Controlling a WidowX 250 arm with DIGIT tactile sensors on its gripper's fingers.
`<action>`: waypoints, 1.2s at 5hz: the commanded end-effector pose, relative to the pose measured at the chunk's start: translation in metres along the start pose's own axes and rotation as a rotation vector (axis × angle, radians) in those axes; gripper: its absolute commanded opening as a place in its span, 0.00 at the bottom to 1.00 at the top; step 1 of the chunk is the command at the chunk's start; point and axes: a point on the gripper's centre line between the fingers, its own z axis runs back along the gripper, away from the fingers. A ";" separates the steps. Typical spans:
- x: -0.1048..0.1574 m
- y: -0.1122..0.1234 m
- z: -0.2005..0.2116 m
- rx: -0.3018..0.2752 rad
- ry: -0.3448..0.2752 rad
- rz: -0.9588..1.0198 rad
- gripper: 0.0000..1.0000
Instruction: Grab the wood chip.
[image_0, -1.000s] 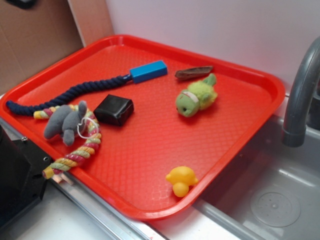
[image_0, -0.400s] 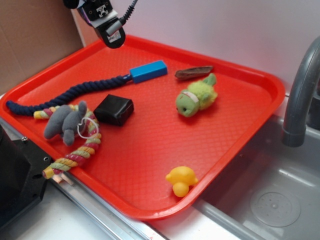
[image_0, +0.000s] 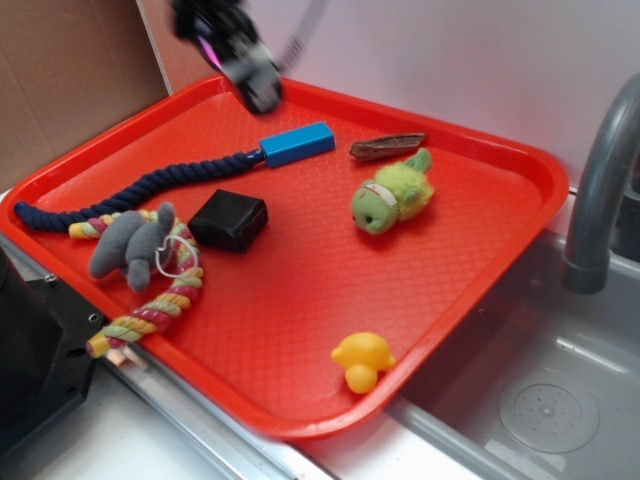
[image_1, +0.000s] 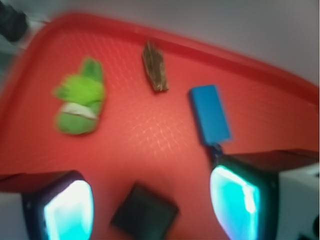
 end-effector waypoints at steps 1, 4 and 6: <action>0.081 -0.017 -0.026 0.065 -0.027 -0.076 1.00; 0.070 0.009 -0.020 0.179 -0.048 0.099 1.00; 0.068 0.021 -0.021 0.151 -0.088 0.258 1.00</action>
